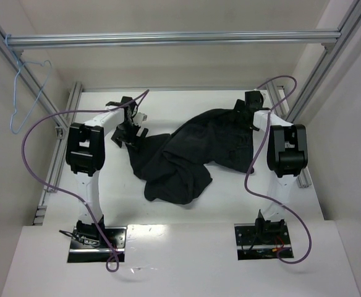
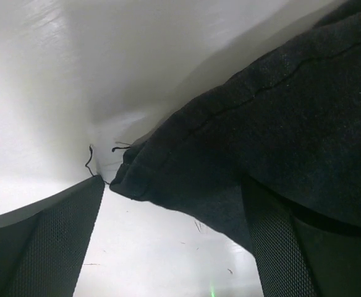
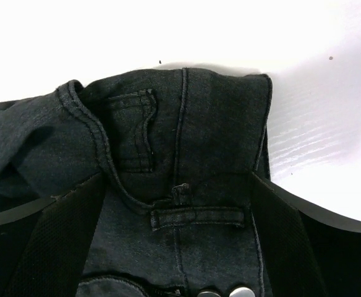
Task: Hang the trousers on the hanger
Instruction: Fold the trousers
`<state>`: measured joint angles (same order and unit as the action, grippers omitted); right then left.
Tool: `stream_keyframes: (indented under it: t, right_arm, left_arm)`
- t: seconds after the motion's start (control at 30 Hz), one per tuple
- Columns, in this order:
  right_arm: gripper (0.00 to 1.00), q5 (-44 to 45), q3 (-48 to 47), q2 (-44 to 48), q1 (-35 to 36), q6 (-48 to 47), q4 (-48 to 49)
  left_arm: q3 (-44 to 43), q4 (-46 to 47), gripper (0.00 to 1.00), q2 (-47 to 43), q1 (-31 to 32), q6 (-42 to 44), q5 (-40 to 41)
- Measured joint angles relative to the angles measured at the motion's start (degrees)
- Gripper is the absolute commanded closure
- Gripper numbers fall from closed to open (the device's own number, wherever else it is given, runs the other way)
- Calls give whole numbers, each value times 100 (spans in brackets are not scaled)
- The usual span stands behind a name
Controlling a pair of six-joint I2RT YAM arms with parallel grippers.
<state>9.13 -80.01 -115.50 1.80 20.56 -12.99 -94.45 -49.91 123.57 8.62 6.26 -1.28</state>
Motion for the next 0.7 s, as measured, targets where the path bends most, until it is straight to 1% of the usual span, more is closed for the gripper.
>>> stream_keyframes:
  t: [0.07, 0.17, 0.2, 0.23, 0.3, 0.33, 0.37, 0.4, 0.43, 0.47, 0.5, 0.57, 0.6, 0.7]
  right_arm:
    - [0, 0, -63, -48, -28, 31, -81]
    - [0, -35, -70, -52, -59, 111, -179]
    - [0, -68, -70, -55, -85, 125, -203]
    - [0, -103, -70, -59, -114, 142, -232]
    - [1, -162, -70, -66, -181, 186, -282]
    - [5, -186, -70, -76, -214, 192, -299]
    - [17, -203, -70, -90, -240, 188, -310]
    - [25, -221, -70, -114, -258, 162, -319]
    - [36, -245, -70, -149, -267, 140, -323]
    - [49, -282, -70, -192, -278, 125, -323]
    - [71, -299, -72, -243, -280, 87, -326]
    - [87, -382, -105, -267, -321, 96, -350]
    - [99, -450, -107, -267, -354, 120, -354]
    - [99, -627, -94, -216, -518, 216, -415]
  left_arm:
    - [129, 138, 3, -74, 13, -44, 28]
    - [262, 289, 22, -146, 13, -76, 28]
    - [299, 326, 31, -168, 13, -92, 11]
    - [330, 361, 46, -186, 11, -116, -2]
    - [391, 420, 58, -225, -9, -197, -52]
    - [428, 457, 67, -249, -15, -208, -85]
    - [461, 490, 76, -267, -22, -229, -127]
    - [496, 516, 96, -295, -26, -240, -201]
    - [531, 542, 100, -310, -26, -284, -280]
    - [566, 573, 100, -332, -24, -267, -323]
    - [592, 597, 100, -352, -24, -254, -332]
    - [660, 667, 100, -407, -42, -291, -323]
    - [713, 717, 100, -446, -83, -326, -304]
    - [822, 765, 100, -562, -273, -354, -164]
